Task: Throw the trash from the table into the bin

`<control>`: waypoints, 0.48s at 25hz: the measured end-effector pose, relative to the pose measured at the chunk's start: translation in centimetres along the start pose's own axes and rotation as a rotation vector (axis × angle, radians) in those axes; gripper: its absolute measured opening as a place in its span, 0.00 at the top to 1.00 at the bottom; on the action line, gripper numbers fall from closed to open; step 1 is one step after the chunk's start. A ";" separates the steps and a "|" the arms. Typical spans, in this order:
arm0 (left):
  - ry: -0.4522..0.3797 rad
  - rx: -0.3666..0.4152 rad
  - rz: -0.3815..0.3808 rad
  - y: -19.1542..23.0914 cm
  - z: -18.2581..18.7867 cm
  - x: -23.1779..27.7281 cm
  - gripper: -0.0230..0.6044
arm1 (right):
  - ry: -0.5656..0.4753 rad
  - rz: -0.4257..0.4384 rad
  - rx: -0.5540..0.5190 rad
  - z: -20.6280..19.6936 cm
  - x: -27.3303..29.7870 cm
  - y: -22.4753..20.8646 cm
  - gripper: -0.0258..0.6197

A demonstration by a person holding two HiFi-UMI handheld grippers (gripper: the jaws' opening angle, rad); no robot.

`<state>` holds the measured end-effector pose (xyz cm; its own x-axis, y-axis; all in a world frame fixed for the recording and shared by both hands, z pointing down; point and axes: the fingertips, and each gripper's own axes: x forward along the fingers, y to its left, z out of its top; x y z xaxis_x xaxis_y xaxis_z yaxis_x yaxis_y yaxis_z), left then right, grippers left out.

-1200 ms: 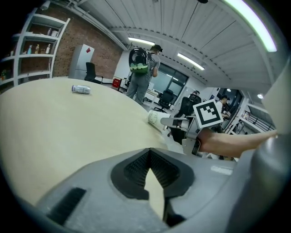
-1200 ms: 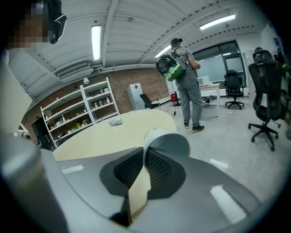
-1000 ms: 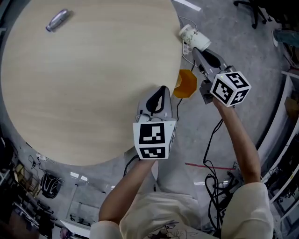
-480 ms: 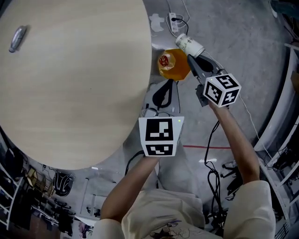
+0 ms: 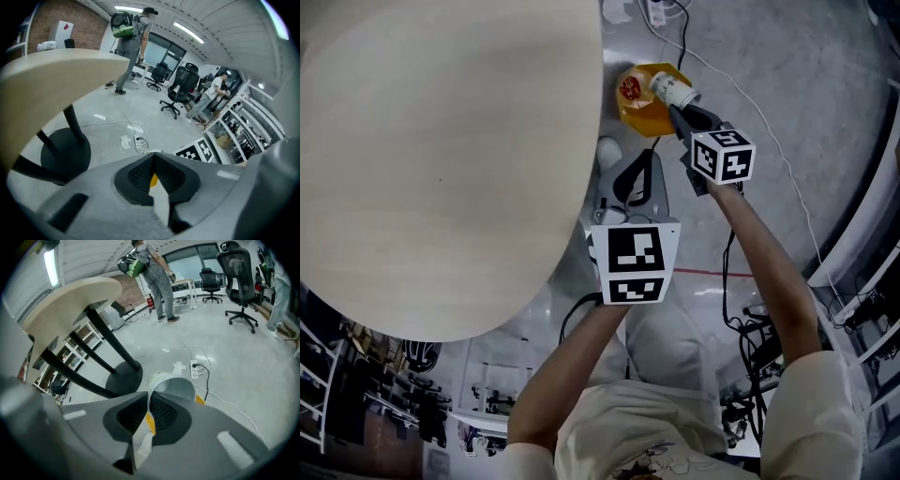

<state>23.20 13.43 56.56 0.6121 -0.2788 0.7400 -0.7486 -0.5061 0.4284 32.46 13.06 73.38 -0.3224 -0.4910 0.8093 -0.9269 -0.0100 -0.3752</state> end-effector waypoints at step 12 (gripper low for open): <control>0.047 0.057 -0.005 1.2 -2.6 1.1 0.96 | 0.148 -0.161 0.112 -7.0 6.0 -4.6 0.81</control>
<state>22.30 14.69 59.24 0.6023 -0.2381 0.7619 -0.7287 -0.5537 0.4030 33.45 16.30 83.13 -0.2050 -0.3423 0.9170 -0.9440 -0.1782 -0.2776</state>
